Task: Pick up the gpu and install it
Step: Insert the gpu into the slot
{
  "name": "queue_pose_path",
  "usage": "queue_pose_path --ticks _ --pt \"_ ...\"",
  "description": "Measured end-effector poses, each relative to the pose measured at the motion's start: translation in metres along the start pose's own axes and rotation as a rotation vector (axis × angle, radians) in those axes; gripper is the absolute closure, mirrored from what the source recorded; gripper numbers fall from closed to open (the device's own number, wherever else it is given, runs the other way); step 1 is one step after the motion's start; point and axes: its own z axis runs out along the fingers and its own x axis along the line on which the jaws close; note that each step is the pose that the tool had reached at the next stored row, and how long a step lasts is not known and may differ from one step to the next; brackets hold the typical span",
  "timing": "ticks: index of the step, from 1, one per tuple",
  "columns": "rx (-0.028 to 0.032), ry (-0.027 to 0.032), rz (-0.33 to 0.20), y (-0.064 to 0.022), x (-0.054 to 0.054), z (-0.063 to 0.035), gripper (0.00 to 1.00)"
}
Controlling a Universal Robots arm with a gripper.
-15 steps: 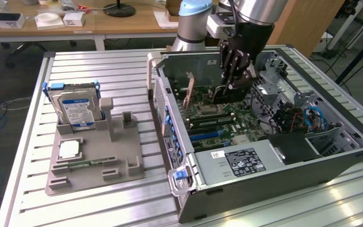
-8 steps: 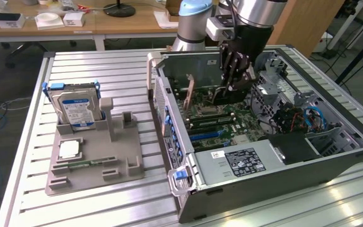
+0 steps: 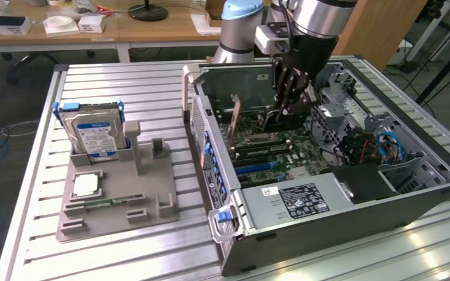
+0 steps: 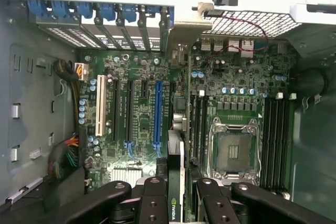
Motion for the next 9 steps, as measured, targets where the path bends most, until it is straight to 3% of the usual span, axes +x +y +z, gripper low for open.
queue_pose_path --ticks 9 --pt "0.0001 0.0002 0.001 0.0003 0.0086 0.0032 0.74"
